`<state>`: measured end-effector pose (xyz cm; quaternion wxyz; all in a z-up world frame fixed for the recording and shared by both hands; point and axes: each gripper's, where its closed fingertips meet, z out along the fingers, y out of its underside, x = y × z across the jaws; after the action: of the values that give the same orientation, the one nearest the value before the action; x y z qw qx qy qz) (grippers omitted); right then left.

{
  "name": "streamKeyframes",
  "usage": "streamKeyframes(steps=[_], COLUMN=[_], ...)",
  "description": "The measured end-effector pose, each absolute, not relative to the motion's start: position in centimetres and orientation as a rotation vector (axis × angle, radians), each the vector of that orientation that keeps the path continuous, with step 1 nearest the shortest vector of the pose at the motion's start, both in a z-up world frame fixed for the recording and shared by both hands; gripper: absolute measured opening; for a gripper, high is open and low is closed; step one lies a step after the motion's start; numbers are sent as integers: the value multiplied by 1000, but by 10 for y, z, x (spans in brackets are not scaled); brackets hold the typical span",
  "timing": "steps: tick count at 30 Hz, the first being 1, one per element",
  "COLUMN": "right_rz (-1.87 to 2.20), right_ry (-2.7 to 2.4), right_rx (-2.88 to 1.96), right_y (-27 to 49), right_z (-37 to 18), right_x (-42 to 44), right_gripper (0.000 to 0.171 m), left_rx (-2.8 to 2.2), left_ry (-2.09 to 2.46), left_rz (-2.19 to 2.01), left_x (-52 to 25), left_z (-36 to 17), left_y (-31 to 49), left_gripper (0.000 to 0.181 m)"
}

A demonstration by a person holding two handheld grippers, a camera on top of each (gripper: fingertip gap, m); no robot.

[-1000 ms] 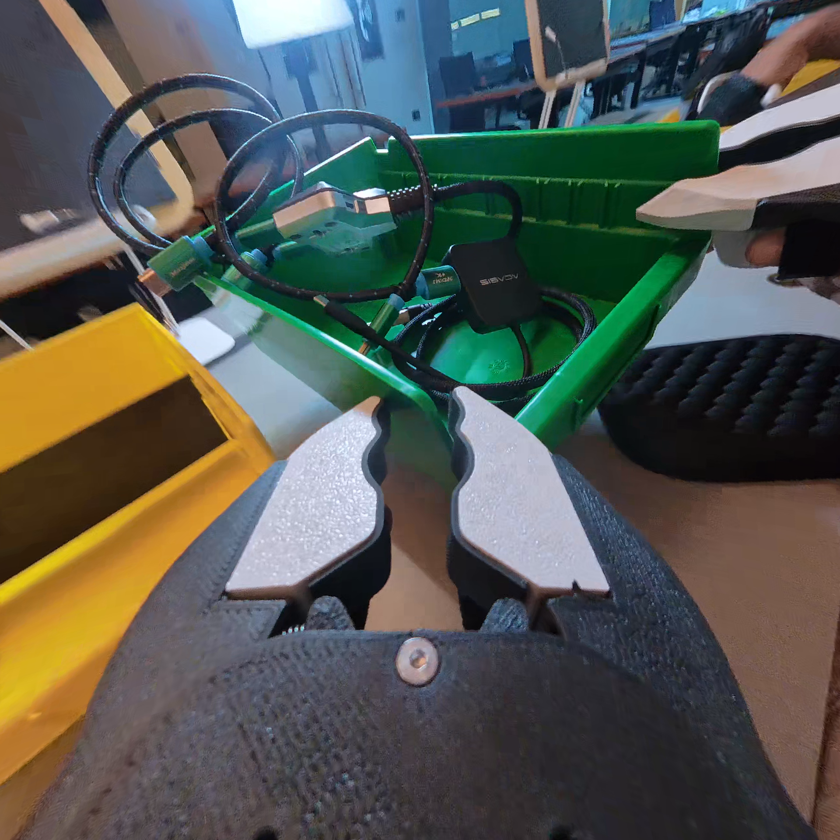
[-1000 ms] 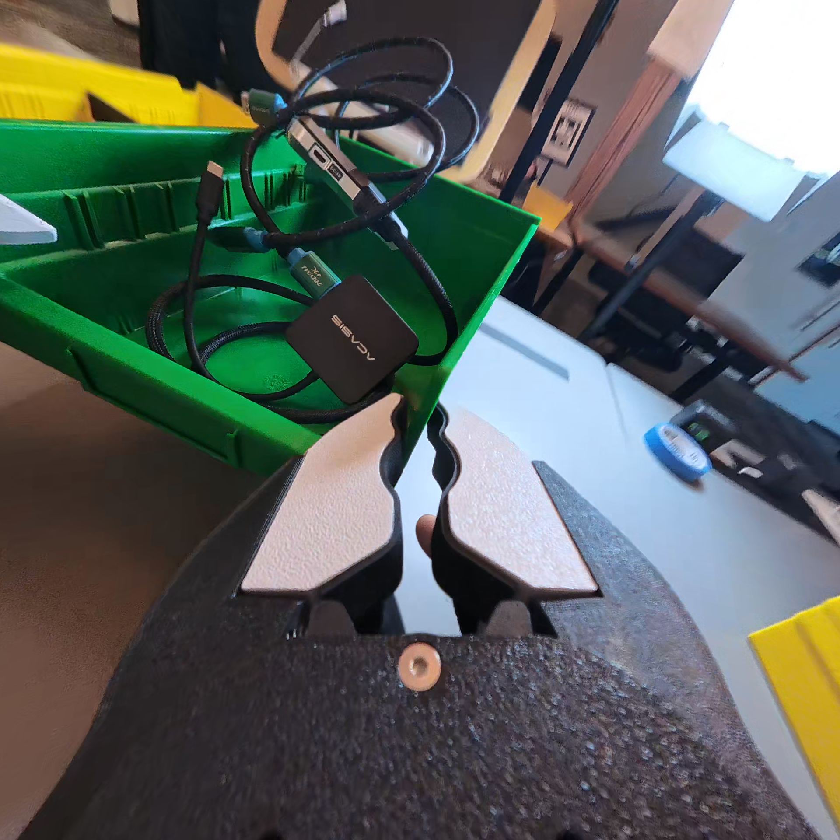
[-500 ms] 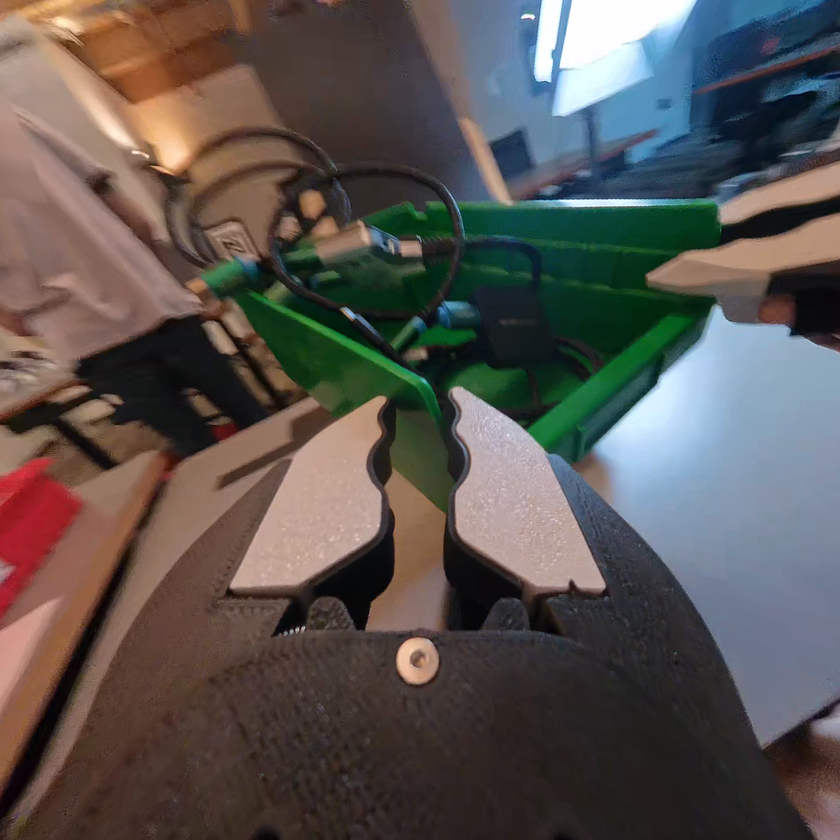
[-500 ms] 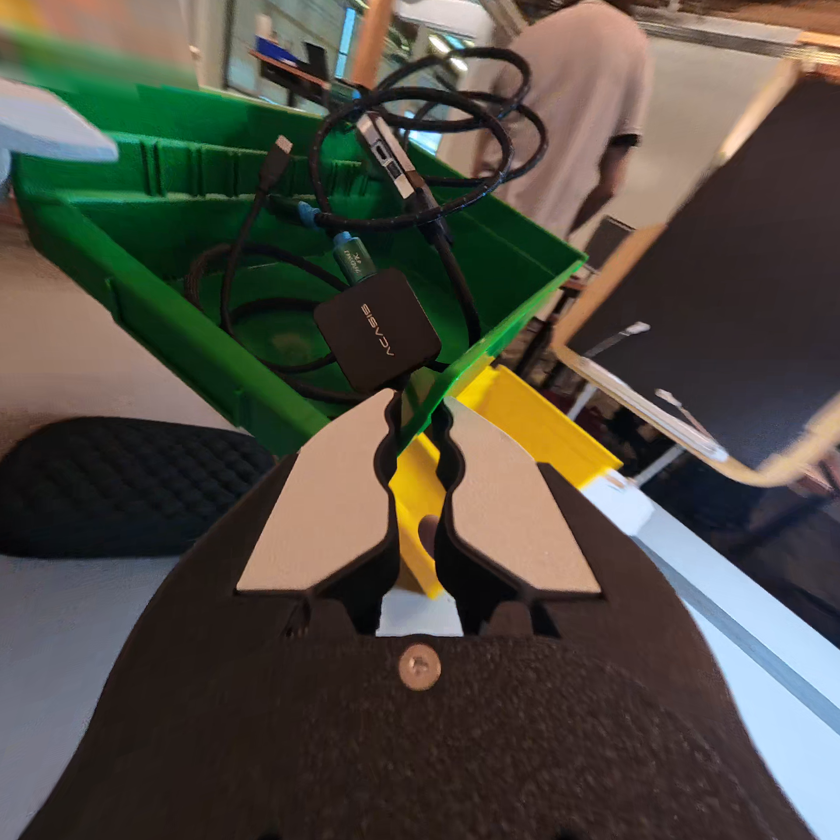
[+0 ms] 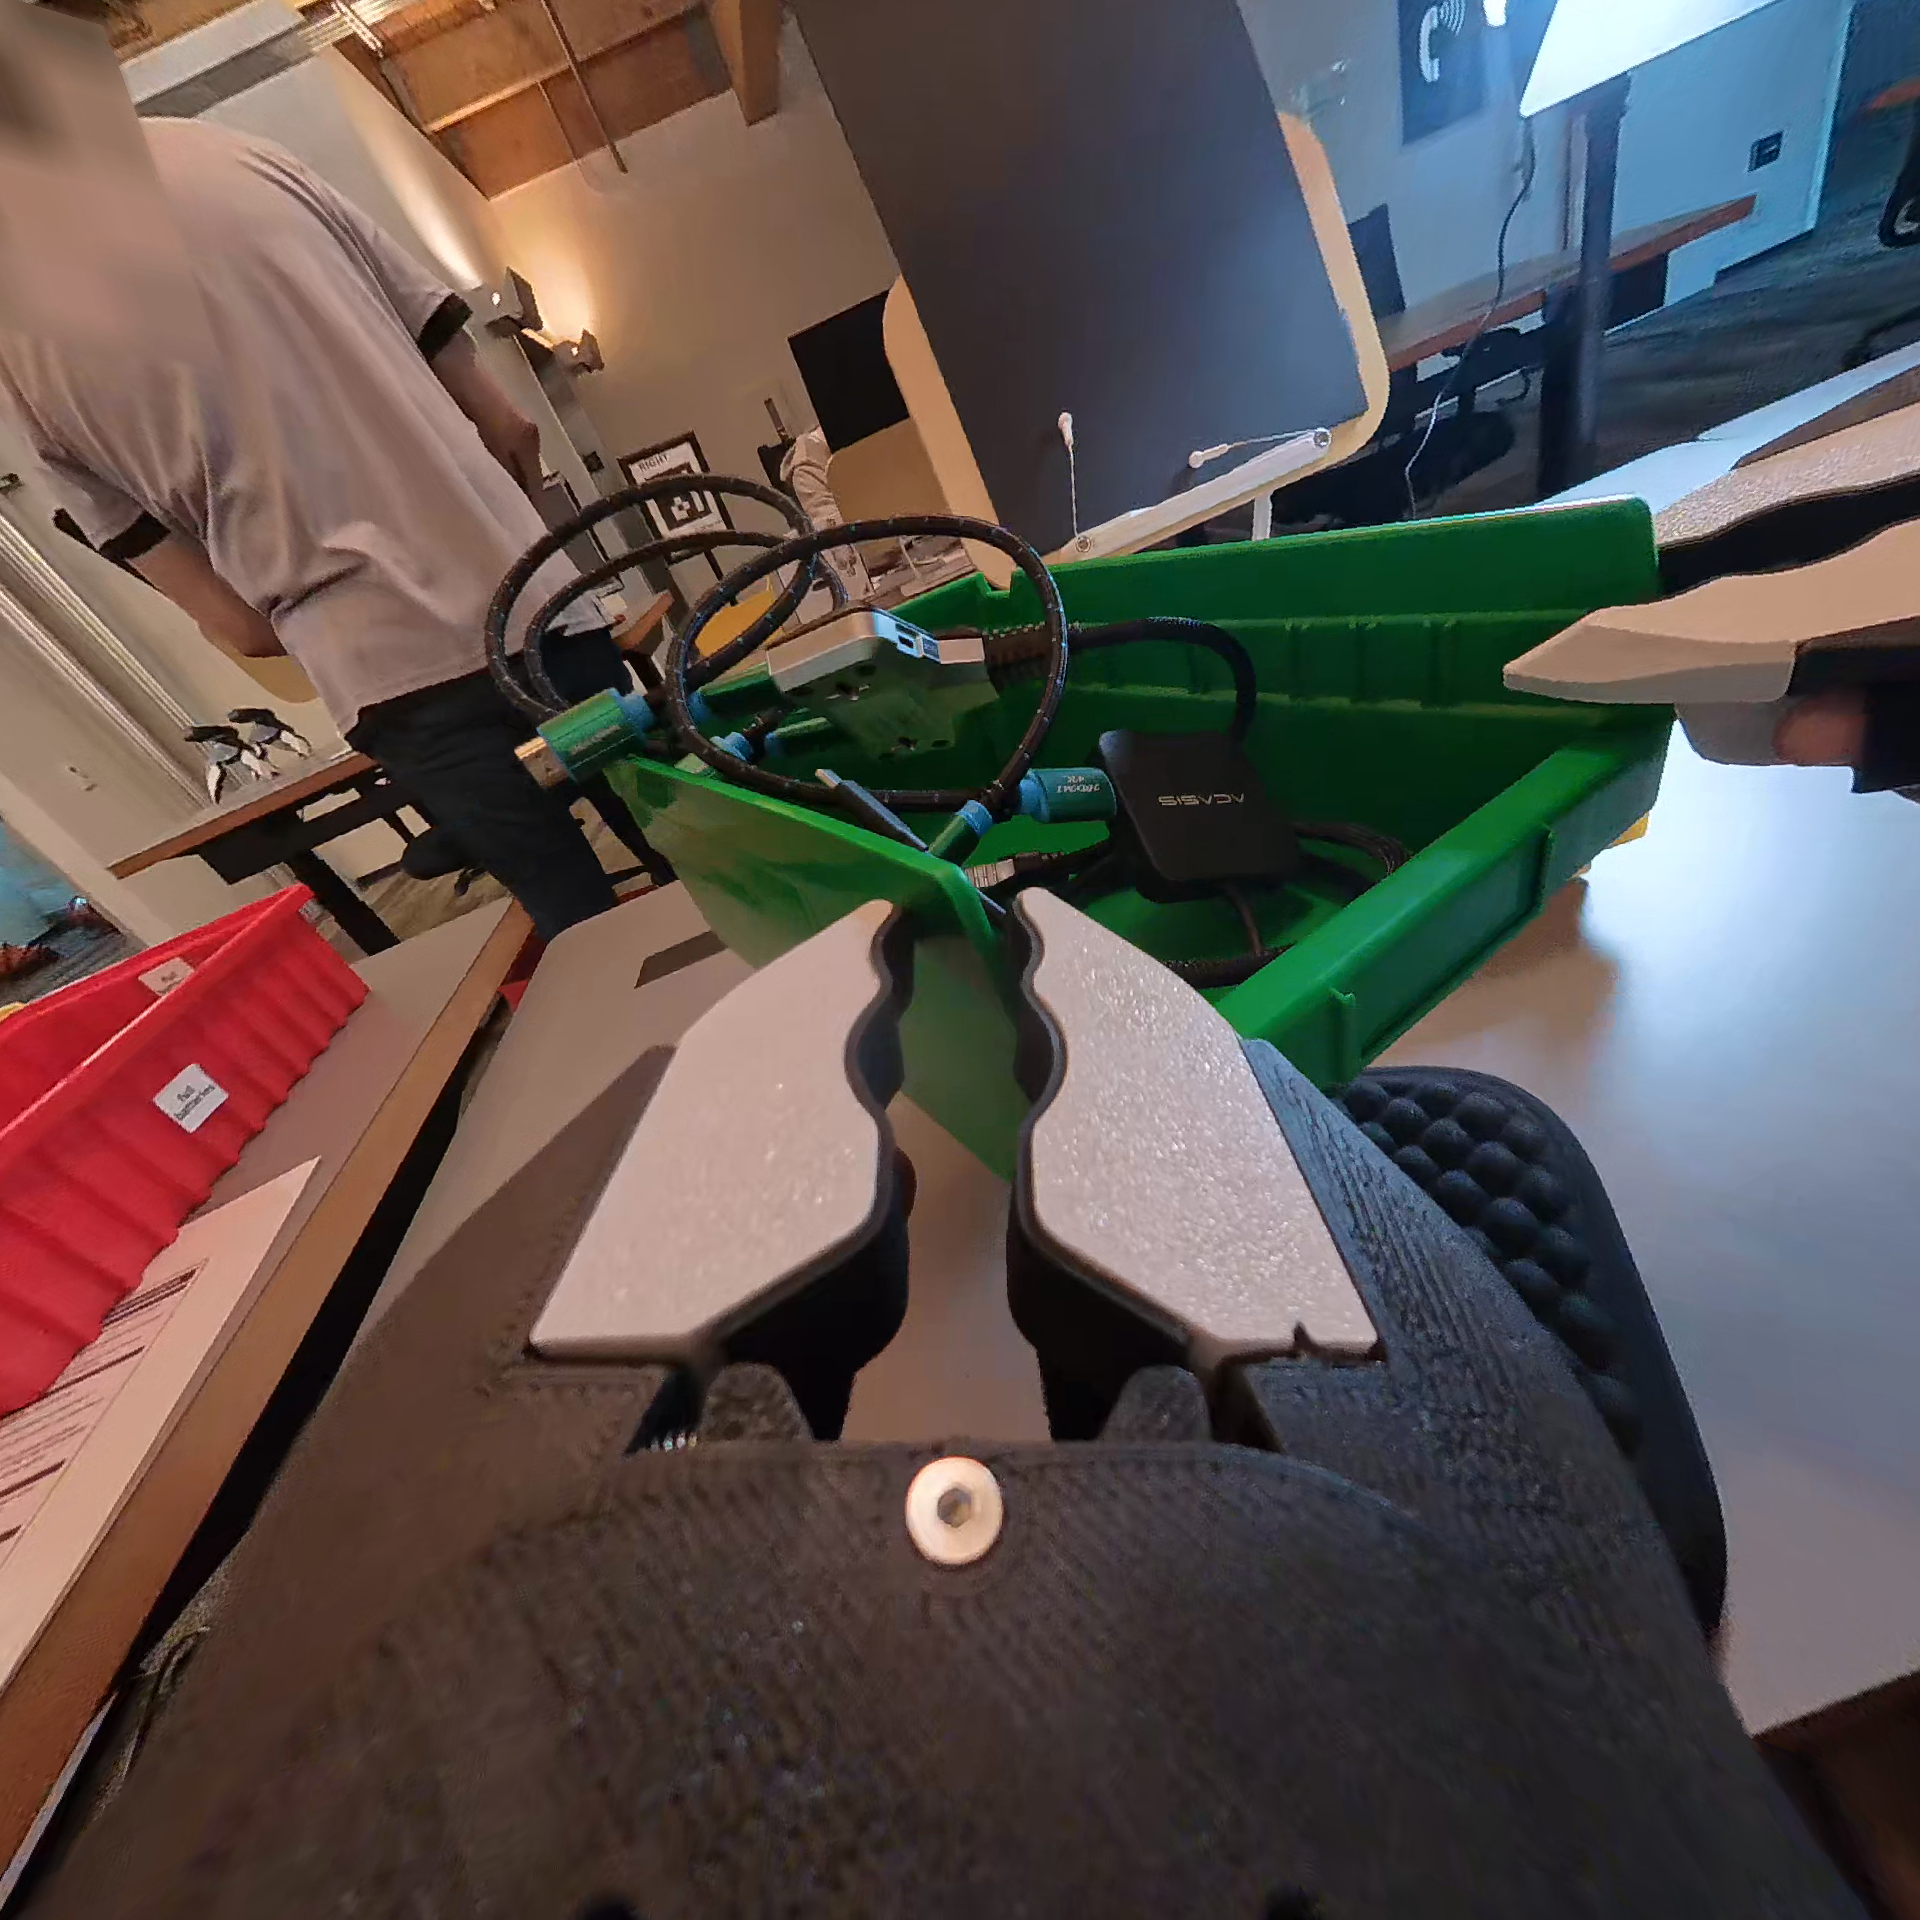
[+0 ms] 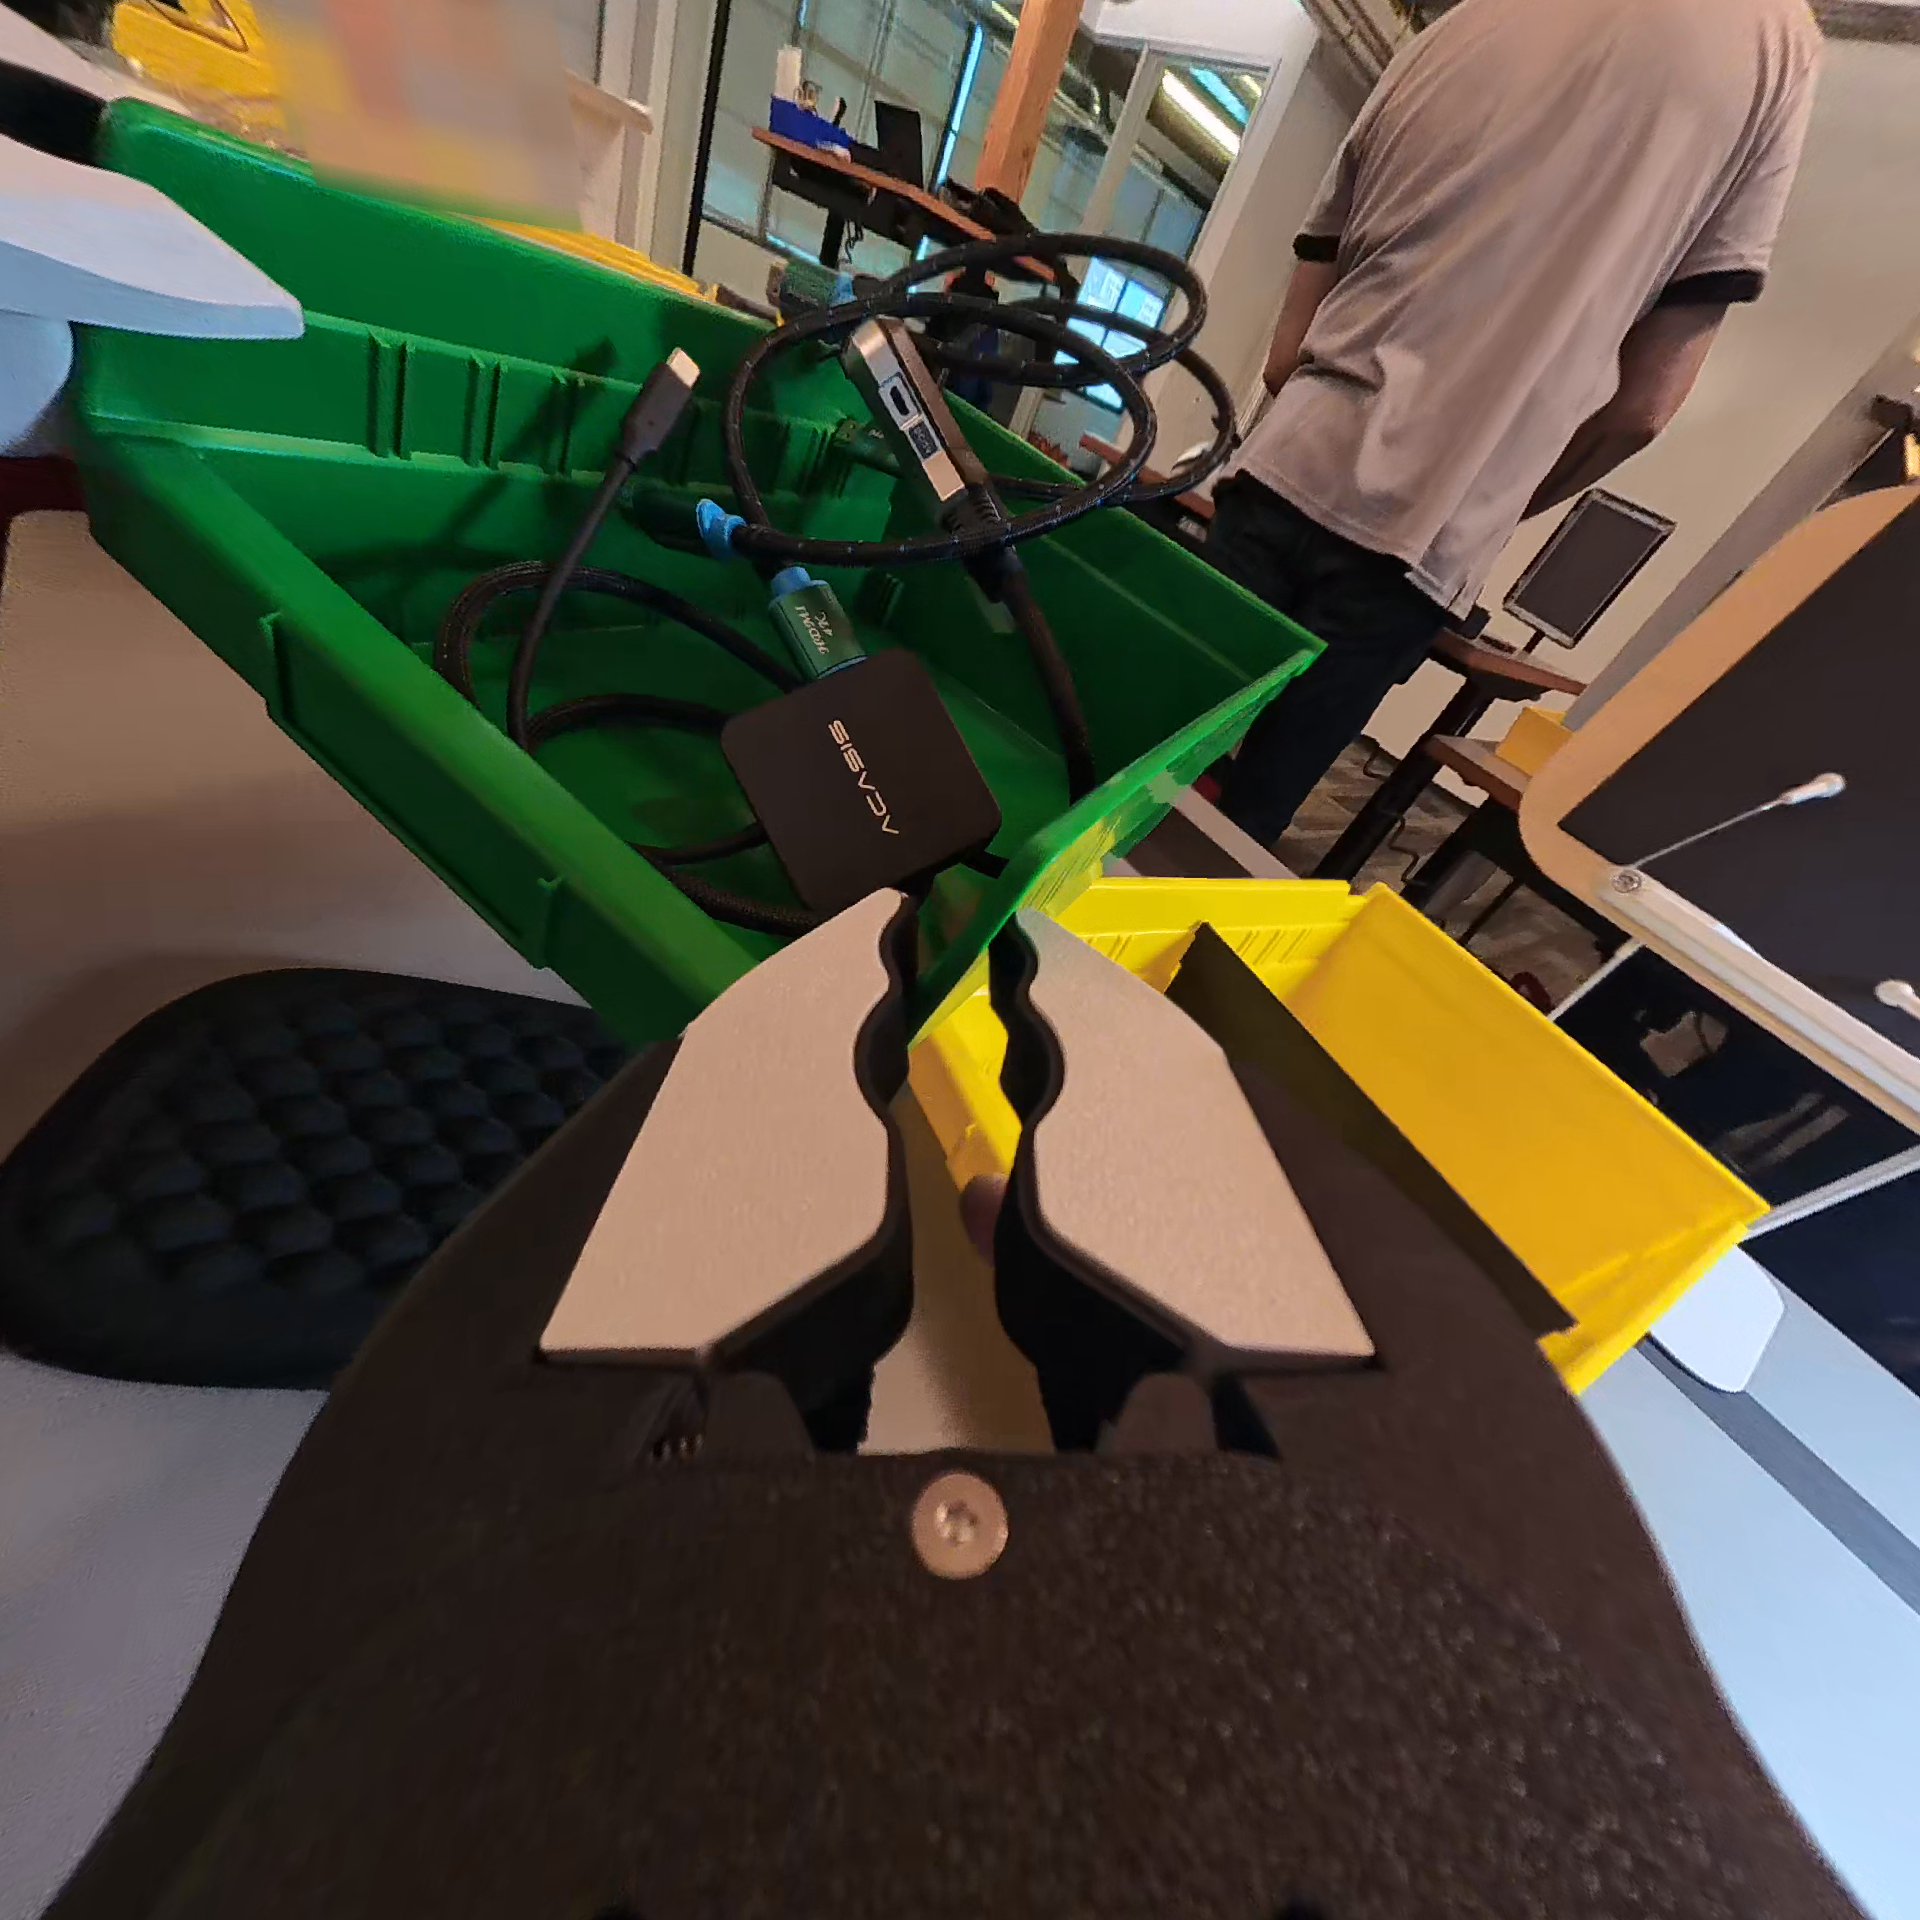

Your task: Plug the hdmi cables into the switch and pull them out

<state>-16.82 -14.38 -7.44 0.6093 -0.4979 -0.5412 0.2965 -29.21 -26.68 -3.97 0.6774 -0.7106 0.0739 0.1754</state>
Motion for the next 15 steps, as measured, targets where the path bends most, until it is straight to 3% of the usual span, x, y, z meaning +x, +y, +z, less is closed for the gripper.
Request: streamKeyframes(steps=[10,15], right_rz=[746,713], right_ry=[-1266,-1307], right_rx=[-1065,-1182], right_y=[-163,-142], right_z=[-69,-114], right_x=[-192,-198], right_gripper=[14,13], left_rx=[-1567,-1662], left_ry=[140,122], left_rz=[425,366], left_x=[-307,-318], left_z=[-29,-71], left_y=[-291,-266], left_gripper=[18,17])
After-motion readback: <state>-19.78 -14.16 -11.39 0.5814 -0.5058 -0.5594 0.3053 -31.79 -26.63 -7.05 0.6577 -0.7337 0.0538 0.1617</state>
